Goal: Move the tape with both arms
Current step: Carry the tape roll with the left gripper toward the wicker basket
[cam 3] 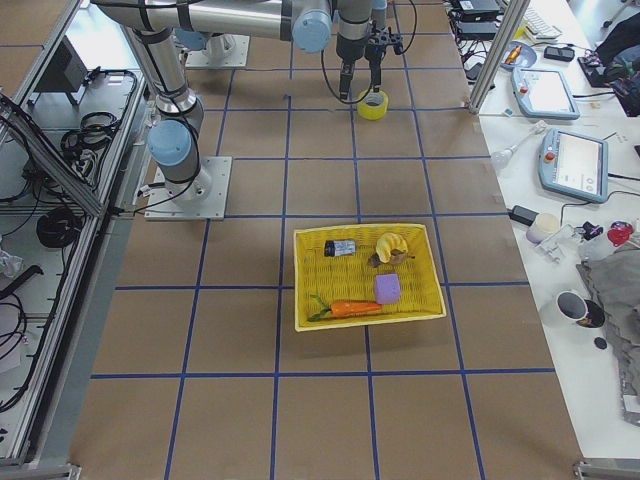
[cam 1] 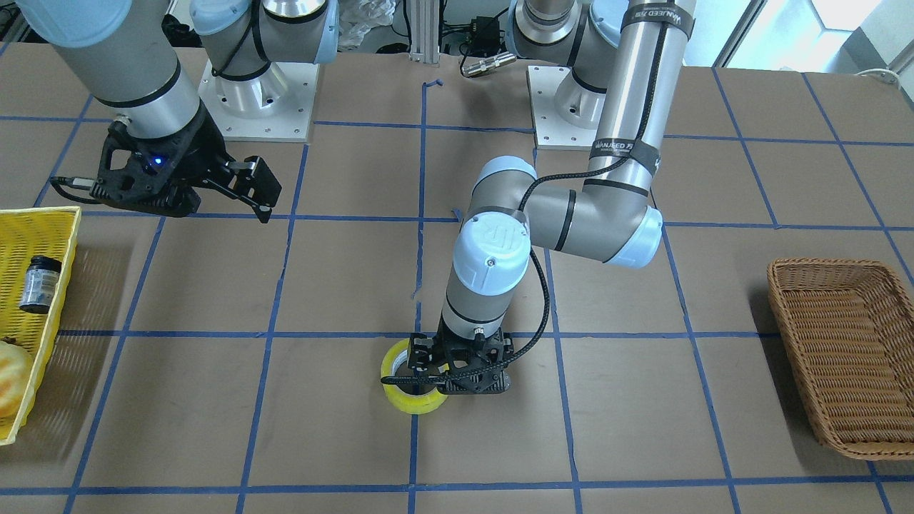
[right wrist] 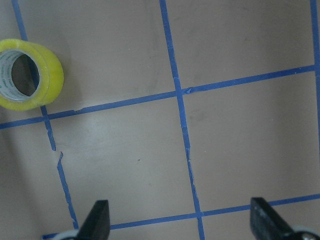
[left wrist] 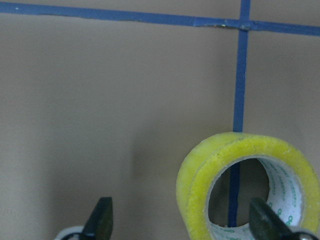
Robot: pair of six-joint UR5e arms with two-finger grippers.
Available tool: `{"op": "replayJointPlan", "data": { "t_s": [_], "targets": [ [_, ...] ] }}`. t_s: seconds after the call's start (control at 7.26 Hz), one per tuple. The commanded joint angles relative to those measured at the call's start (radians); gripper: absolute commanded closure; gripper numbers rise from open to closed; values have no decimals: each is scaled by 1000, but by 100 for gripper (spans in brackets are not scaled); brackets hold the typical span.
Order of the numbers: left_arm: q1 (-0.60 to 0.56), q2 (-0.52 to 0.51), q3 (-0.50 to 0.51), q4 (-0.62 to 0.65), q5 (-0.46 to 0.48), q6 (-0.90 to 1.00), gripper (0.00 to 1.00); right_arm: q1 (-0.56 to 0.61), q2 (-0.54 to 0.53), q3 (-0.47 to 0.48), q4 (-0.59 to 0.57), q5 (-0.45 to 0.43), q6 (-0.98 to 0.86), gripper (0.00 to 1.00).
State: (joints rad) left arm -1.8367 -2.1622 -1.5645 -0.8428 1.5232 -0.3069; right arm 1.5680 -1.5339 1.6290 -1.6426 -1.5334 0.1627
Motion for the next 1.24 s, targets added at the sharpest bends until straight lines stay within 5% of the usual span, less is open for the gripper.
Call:
{"op": "replayJointPlan", "data": {
  "t_s": [0.0, 0.14, 0.55, 0.83, 1.1],
  "targets": [
    [-13, -39, -2, 7, -1, 6, 80, 1, -12, -8, 42, -65, -25, 0],
    [-13, -38, 3, 7, -35, 11, 100, 3, -25, -18, 44, -56, -22, 0],
    [14, 30, 15, -36, -32, 32, 100, 4, -54, -21, 43, -51, -23, 0],
    [132, 134, 91, -277, 41, 198, 100, 4, -61, -20, 43, -68, -17, 0],
    [302, 195, 112, -337, 75, 373, 100, 4, -61, -14, 32, -53, -22, 0]
  ]
}}
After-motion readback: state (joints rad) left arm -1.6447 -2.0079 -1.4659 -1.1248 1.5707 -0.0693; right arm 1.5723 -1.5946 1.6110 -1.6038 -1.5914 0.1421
